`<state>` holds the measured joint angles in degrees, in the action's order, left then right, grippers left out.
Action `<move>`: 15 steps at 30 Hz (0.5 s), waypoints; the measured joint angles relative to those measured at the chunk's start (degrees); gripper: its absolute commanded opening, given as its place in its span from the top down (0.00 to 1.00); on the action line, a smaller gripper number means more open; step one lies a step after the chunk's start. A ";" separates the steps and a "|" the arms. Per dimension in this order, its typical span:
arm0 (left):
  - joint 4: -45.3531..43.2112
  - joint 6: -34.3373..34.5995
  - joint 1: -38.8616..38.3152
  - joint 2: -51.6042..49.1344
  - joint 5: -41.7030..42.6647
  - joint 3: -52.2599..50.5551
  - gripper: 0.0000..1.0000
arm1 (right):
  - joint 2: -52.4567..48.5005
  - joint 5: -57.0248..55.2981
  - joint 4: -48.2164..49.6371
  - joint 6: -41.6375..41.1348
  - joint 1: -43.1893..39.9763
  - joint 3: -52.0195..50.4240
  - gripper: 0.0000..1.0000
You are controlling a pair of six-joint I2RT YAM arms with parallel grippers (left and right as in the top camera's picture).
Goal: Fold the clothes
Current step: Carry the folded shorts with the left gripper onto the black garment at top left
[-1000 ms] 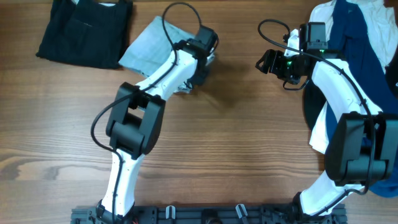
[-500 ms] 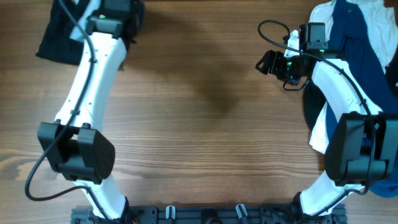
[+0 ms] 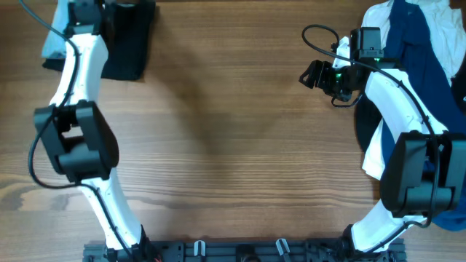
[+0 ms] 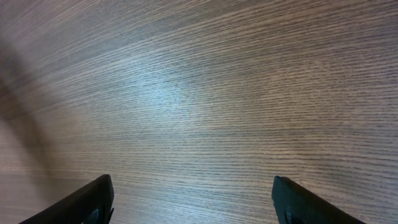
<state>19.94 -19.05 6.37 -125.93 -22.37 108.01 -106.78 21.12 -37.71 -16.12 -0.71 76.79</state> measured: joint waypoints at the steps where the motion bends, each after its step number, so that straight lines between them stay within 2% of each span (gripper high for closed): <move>1: 0.55 0.02 -0.09 -1.16 0.26 0.00 0.61 | 0.00 0.00 -0.02 0.00 0.00 -0.02 0.18; 2: 0.90 0.11 -0.35 -1.81 0.50 0.00 0.23 | 0.00 0.00 -0.02 0.00 0.00 -0.07 0.18; 3: 1.22 0.35 -0.52 -2.03 0.68 0.00 0.00 | 0.00 0.00 -0.02 -0.02 0.00 -0.07 0.18; 8: 7.39 3.56 -1.99 -2.12 5.18 0.11 0.00 | 0.00 0.00 0.00 -0.04 0.00 -0.07 0.19; 15: 13.00 6.58 -10.84 0.87 6.75 0.26 0.00 | 0.00 -0.48 0.66 2.36 0.00 -0.07 0.21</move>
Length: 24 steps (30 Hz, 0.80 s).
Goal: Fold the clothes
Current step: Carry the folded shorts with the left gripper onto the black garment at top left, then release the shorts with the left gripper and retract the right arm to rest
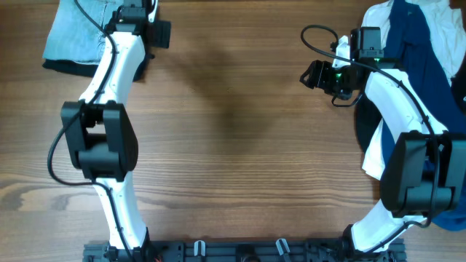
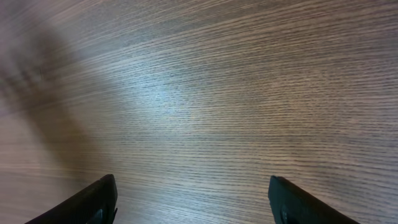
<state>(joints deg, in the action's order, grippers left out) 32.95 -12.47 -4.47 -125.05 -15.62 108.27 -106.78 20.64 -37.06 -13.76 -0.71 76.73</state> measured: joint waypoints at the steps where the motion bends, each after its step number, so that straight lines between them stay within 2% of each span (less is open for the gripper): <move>1: -1.20 0.28 -0.11 1.68 0.15 0.02 0.00 | 0.00 -0.37 0.00 0.44 0.00 0.00 0.20; 6: -11.45 6.69 6.60 3.85 5.46 0.72 0.00 | 0.00 -2.80 -0.07 1.29 0.00 0.00 0.20; 7: -15.56 7.74 8.96 2.93 7.89 0.79 0.00 | 0.00 -2.93 -0.17 1.27 0.00 0.00 0.19; 11: -21.20 9.22 12.70 -4.74 11.10 0.92 0.00 | 0.00 -2.97 -0.17 1.27 0.00 0.00 0.18; 13: -21.64 9.81 12.17 -11.39 15.43 0.92 0.00 | 0.00 -2.97 -0.20 1.27 0.00 0.00 0.18; 16: -21.70 9.84 11.37 -15.13 18.23 0.94 0.00 | 0.00 -2.97 -0.17 1.27 0.00 0.00 0.20; 19: -21.53 9.84 11.37 -14.97 18.73 1.22 0.00 | 0.00 -2.99 1.33 1.38 0.00 0.00 0.03; 22: -18.56 9.86 11.21 -12.15 19.96 1.18 0.00 | 0.04 -3.19 2.89 2.23 0.00 1.64 0.00; 24: -13.64 9.88 10.49 -5.31 21.88 0.96 0.00 | 0.94 -3.91 0.15 3.61 0.00 6.32 0.00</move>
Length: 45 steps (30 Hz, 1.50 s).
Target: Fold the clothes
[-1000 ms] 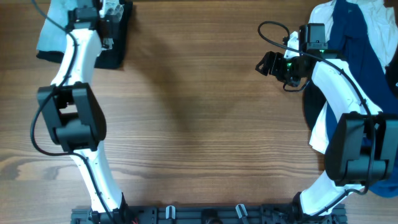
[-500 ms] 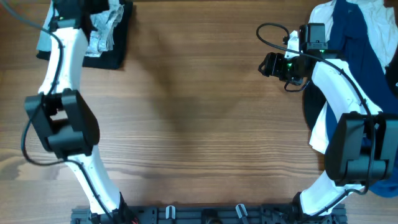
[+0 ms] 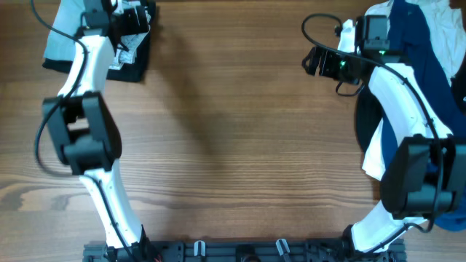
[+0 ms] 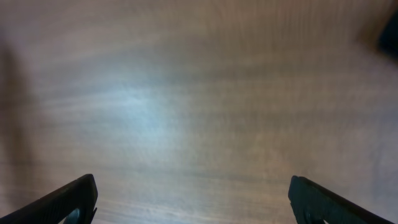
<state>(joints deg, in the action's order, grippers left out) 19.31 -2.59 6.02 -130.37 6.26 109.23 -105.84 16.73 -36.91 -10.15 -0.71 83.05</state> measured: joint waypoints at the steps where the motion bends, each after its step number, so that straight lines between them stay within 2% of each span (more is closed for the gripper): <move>1: 1.60 0.00 -0.26 3.23 0.87 0.00 0.00 | 1.40 -1.49 -3.39 0.63 0.00 3.26 0.00; 3: 5.84 0.04 -1.07 14.73 2.54 0.02 0.00 | 7.82 -4.44 -7.39 2.16 0.00 10.05 0.00; 5: 6.21 0.13 -1.44 23.80 3.39 0.28 0.00 | 17.57 -6.10 -9.55 4.33 0.00 13.92 0.00; 7: 6.19 0.13 -1.42 27.39 3.72 0.72 0.00 | 26.40 -6.58 -9.81 5.35 0.00 15.37 0.00; 10: 7.26 0.13 -1.42 27.39 3.74 0.72 0.00 | 34.80 -6.75 -10.01 5.95 0.00 15.80 0.00; 18: 15.78 0.15 -1.42 26.64 3.74 0.66 0.00 | 35.93 -6.78 -13.16 6.01 0.00 15.61 0.00; 20: 16.85 0.15 -1.42 26.64 3.74 0.66 0.00 | 36.44 -7.39 -10.73 6.08 0.00 13.07 0.00; 23: 17.79 0.15 -1.42 26.64 3.76 0.66 0.00 | 43.04 -9.42 1.75 6.43 0.00 1.11 0.00; 28: 18.25 0.15 -1.42 26.64 4.15 0.63 0.00 | 71.52 -10.36 30.23 6.03 0.00 -39.58 0.00; 30: 18.01 0.15 -1.42 26.64 4.13 0.63 0.00 | 80.70 -9.70 36.35 5.49 0.09 -57.07 0.00; 33: 18.01 0.15 -1.42 26.62 4.15 0.61 0.00 | 91.01 -9.05 38.51 3.19 0.22 -70.97 0.00; 38: 17.99 0.15 -1.42 26.60 4.15 0.61 0.00 | 103.14 -8.79 37.16 2.03 0.28 -79.95 0.00; 45: 18.01 0.15 -1.42 26.58 4.15 0.61 0.00 | 104.67 -8.83 37.27 2.03 0.28 -82.60 0.00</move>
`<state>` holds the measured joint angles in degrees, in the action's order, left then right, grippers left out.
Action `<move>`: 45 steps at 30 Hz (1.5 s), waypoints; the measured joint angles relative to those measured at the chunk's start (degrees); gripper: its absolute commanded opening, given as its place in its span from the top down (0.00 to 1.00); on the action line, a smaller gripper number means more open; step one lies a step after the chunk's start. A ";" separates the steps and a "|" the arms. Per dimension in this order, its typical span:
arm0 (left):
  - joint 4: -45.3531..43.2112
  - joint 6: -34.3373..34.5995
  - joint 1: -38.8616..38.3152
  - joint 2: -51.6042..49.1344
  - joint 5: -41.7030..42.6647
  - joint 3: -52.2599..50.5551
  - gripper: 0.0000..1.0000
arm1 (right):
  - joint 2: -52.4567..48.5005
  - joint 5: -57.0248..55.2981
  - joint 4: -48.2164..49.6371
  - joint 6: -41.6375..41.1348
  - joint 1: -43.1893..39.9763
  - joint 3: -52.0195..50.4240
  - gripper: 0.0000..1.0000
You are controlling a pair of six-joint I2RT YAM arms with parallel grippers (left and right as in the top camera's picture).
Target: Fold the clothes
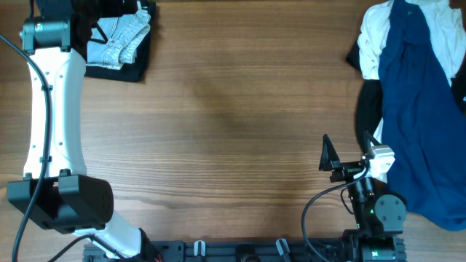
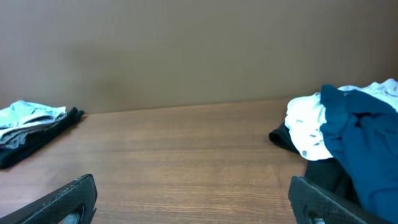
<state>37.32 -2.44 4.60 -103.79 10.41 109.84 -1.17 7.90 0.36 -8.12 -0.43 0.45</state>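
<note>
A folded light denim piece (image 1: 120, 33) lies on a folded black garment (image 1: 129, 69) at the far left corner; the right wrist view shows this stack (image 2: 31, 124) too. My left gripper (image 1: 98, 16) is at the stack's far left edge, its jaws too dark to read. The unfolded pile lies at the right: a blue garment (image 1: 415, 109) (image 2: 364, 134), a white one (image 1: 375, 36) (image 2: 308, 127) and black cloth. My right gripper (image 1: 329, 159) (image 2: 193, 186) stands open and empty near the front edge, left of the pile.
The wooden table (image 1: 233, 131) stretches bare between the stack and the pile. The left arm (image 1: 51, 109) runs along the left edge. The right arm's base (image 1: 375, 207) sits at the front right. A brown wall (image 2: 199, 50) stands behind the table.
My right arm, then stretched out by the pile's far end, now sits folded back at its base, with the open gripper looking level across the table. The left arm has straightened, its gripper still at the stack.
At first my left gripper was over the stack and the right hung open above bare table beside the pile. Then the left was just right of the stack, with the denim lying flat. Then it was back over the stack. Now the right arm is retracted.
</note>
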 measured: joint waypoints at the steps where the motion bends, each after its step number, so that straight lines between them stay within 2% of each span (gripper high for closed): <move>1: 0.00 0.00 0.00 0.02 0.00 0.00 0.00 | 0.02 0.00 0.02 0.00 0.00 0.00 0.00; 14: 0.02 -0.04 0.00 0.00 -0.04 0.00 0.00 | 0.04 0.00 0.02 0.00 0.00 0.00 0.00; 19: 0.04 -0.46 0.00 0.07 -2.54 0.00 0.00 | 0.04 0.00 0.02 0.00 0.00 0.00 0.00; 21: 2.56 -0.48 -0.07 0.90 -3.02 0.00 0.00 | 0.04 0.00 0.02 0.00 0.00 0.00 0.00; 25: 11.91 -0.63 -0.07 8.15 -3.34 -0.81 0.00 | 0.07 0.00 0.09 0.00 0.00 0.00 0.00; 28: 10.60 -0.70 -0.07 17.97 -3.28 -5.05 0.00 | 0.07 -0.02 0.09 0.00 0.00 0.00 0.00; 31: 2.10 -0.74 -0.04 27.36 -3.13 -17.46 0.00 | 0.07 -0.02 0.07 0.00 0.00 0.00 0.00; 36: -13.40 -0.94 -0.04 44.65 -2.43 -44.35 0.00 | 0.11 -0.02 0.17 0.00 0.00 -0.04 0.00; 39: -22.86 -0.87 -0.07 61.77 -1.95 -66.58 0.00 | 0.00 -0.04 0.15 -0.02 0.00 -0.04 0.00; 45: -32.52 -0.24 -0.07 80.61 -1.92 -89.00 0.00 | 0.02 -0.02 0.07 -0.02 0.00 -0.07 0.00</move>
<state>4.80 -2.68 4.54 -23.18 8.49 20.84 -1.15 7.88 0.43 -8.14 -0.43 0.38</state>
